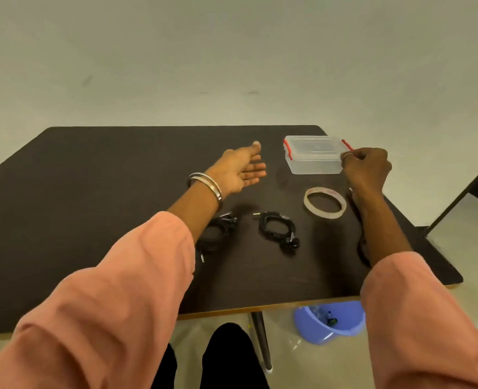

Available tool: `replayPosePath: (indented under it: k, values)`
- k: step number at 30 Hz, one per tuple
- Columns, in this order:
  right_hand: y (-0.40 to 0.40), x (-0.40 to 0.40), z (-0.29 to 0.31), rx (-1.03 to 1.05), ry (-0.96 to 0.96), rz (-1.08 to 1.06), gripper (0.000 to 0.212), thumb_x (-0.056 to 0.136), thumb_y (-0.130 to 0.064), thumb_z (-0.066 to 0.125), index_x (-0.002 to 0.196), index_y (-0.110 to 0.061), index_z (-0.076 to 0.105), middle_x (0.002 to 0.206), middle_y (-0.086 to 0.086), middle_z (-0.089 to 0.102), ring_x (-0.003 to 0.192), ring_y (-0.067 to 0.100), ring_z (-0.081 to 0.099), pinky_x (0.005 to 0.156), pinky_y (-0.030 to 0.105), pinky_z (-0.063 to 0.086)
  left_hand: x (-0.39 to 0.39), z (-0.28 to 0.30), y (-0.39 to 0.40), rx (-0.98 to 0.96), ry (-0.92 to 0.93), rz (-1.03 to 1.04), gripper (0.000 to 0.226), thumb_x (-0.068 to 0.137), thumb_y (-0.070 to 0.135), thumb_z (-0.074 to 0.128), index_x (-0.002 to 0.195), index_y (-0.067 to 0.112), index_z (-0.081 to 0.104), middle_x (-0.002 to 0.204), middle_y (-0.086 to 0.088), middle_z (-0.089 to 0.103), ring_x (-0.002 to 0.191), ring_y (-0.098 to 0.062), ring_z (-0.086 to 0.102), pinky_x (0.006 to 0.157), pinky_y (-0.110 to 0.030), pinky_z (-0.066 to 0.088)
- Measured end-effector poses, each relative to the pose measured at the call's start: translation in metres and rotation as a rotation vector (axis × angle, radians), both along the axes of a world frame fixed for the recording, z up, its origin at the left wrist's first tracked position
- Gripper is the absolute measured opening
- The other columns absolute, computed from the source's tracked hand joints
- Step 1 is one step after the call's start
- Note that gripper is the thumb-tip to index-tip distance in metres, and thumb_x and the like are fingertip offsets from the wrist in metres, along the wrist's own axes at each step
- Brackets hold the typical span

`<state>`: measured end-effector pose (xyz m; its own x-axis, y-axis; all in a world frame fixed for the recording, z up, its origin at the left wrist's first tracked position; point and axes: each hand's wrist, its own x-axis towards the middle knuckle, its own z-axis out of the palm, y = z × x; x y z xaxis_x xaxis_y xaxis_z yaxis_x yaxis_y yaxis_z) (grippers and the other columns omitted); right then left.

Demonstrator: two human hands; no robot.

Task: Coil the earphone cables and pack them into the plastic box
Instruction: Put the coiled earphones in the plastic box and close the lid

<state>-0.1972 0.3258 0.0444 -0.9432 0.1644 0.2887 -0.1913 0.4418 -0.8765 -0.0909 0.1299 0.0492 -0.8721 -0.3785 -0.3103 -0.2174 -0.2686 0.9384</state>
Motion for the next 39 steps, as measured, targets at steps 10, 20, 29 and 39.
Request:
replayPosePath:
  k: [10,20,29,39]
  values:
    - [0.006,-0.065,-0.003,0.177,-0.103,0.082,0.046,0.091,-0.02,0.064,0.132,-0.004,0.05,0.135,0.012,0.053,0.121,0.03,0.053,0.103,0.035,0.042,-0.08,-0.012,0.03,-0.141,-0.054,-0.032,0.057,0.094,0.036,0.055,0.142,0.01,0.036,0.138,-0.007,0.049,0.121,-0.027,0.05,0.091,-0.038,0.044]
    - [-0.003,-0.063,-0.002,-0.175,-0.212,0.132,0.04,0.082,-0.006,0.072,0.12,-0.005,0.061,0.123,0.01,0.061,0.104,0.024,0.058,0.098,0.037,0.048,-0.078,-0.014,0.021,0.056,0.043,0.027,0.008,0.097,0.023,0.052,0.098,0.017,0.057,0.119,-0.009,0.065,0.106,-0.026,0.062,0.099,-0.041,0.044]
    - [-0.045,-0.009,0.003,-0.485,-0.286,0.377,0.044,0.074,0.009,0.074,0.114,-0.004,0.061,0.101,0.008,0.063,0.093,0.022,0.063,0.084,0.034,0.058,-0.021,-0.011,-0.043,0.053,0.187,0.281,0.017,0.084,0.016,0.072,0.098,0.011,0.063,0.09,-0.005,0.072,0.082,-0.019,0.07,0.074,-0.033,0.054]
    - [-0.105,0.056,-0.018,-0.666,-0.516,0.62,0.012,0.086,-0.002,0.065,0.096,0.002,0.07,0.09,0.014,0.07,0.072,0.016,0.06,0.059,0.023,0.052,0.077,-0.035,-0.097,0.105,0.277,0.458,0.023,0.08,0.003,0.067,0.103,0.0,0.068,0.087,-0.008,0.07,0.078,-0.018,0.071,0.07,-0.032,0.058]
